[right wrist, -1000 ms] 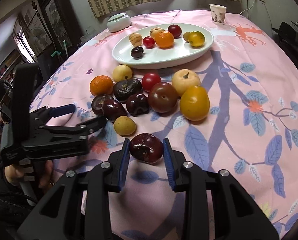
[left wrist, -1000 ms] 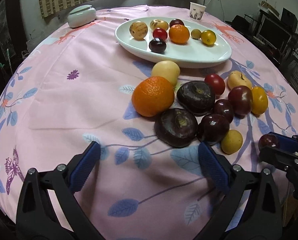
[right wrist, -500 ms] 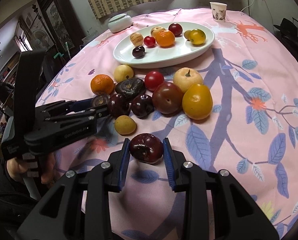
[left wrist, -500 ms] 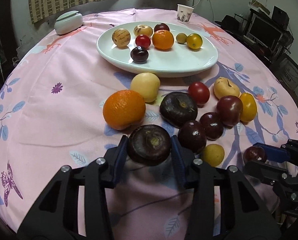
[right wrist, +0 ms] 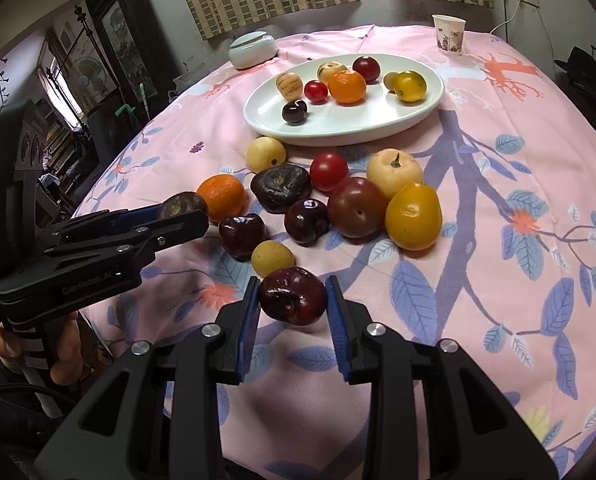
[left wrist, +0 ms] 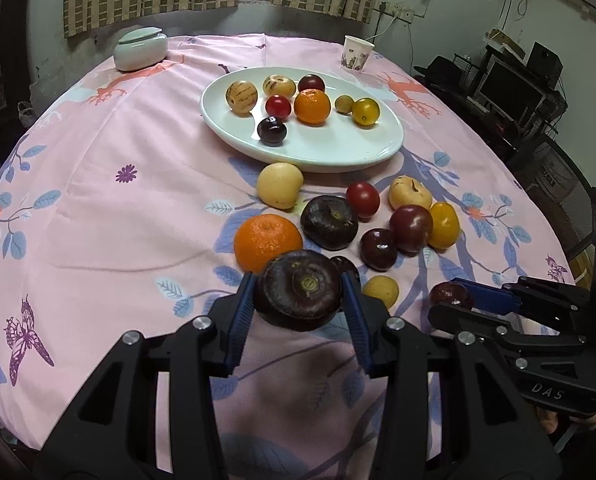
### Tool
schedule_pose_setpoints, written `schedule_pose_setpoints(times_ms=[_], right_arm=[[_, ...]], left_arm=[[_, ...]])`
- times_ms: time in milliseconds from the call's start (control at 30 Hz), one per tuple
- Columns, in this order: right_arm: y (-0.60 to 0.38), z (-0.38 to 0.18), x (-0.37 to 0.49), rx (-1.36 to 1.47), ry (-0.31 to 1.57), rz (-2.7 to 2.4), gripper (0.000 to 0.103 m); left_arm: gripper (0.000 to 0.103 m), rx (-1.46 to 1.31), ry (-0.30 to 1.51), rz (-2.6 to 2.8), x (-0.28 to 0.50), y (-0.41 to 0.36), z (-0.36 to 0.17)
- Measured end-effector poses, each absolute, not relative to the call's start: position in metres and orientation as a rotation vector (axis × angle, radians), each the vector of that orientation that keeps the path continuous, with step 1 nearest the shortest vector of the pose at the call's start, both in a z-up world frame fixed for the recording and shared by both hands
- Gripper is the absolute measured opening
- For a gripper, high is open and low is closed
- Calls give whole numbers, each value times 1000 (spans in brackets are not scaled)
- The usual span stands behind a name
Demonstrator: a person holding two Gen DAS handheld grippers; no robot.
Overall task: Organize fruits
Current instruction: 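Carry both plums onto the white plate and open both tools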
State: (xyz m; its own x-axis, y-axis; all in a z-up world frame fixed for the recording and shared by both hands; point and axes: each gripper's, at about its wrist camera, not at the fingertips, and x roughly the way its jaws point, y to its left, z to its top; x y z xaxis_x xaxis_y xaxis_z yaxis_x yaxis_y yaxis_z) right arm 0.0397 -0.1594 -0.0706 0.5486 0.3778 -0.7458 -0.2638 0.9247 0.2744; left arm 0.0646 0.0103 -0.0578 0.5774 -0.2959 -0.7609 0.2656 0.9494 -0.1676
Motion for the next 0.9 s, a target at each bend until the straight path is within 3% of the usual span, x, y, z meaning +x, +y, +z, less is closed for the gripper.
schedule_pose_setpoints(times_ms=[567,900], right_arm=[[-163,-50,60,124,893,409,33],[-167,-3,193,61,864,362,33]], left_arm=[[44,-19,868,-332,88,13,-36],[44,8,901,-265,243,-2,-1]])
